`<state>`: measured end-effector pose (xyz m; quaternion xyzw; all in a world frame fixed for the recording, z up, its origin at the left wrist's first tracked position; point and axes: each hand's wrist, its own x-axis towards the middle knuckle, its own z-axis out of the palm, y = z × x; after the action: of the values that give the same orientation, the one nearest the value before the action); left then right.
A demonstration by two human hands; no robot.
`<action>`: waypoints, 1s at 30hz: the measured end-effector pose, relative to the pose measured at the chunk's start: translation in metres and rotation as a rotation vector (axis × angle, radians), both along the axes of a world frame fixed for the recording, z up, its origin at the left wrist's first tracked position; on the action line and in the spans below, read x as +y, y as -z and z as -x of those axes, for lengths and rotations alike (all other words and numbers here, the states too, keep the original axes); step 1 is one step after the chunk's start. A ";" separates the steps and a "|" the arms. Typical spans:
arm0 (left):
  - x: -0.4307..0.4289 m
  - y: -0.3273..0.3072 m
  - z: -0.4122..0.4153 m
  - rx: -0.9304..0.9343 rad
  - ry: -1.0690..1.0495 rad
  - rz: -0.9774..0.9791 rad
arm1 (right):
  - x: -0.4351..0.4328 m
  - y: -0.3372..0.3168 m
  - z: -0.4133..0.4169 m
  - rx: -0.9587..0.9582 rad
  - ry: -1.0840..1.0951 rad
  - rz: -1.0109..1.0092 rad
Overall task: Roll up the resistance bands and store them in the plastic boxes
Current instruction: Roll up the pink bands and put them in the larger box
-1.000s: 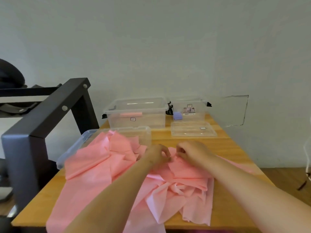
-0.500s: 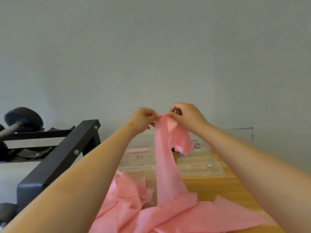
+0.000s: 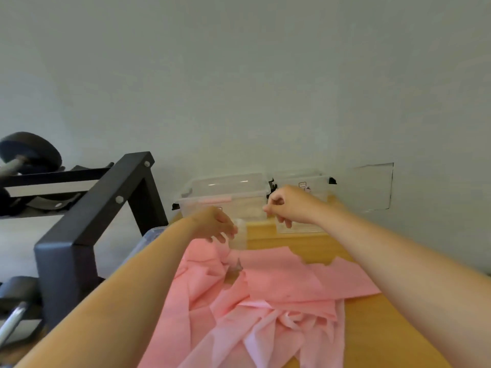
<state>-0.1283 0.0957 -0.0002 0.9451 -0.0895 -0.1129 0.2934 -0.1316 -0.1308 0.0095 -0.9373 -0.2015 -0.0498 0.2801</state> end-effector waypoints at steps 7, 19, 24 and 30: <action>-0.023 0.071 -0.022 -0.105 0.038 -0.091 | -0.022 0.073 -0.029 0.116 0.019 0.156; -0.035 0.129 -0.095 -0.238 -0.013 -0.281 | -0.014 0.152 -0.117 0.253 0.073 0.179; -0.033 0.128 -0.107 -0.197 0.043 -0.321 | -0.014 0.153 -0.126 0.207 0.070 0.221; -0.021 0.059 -0.130 -0.244 -0.026 -0.029 | -0.022 0.081 -0.136 0.152 0.080 -0.063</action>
<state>0.0018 0.0744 -0.0588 0.9571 -0.1105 0.0057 0.2679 0.0047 -0.1532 -0.0715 -0.9364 -0.1404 0.0040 0.3216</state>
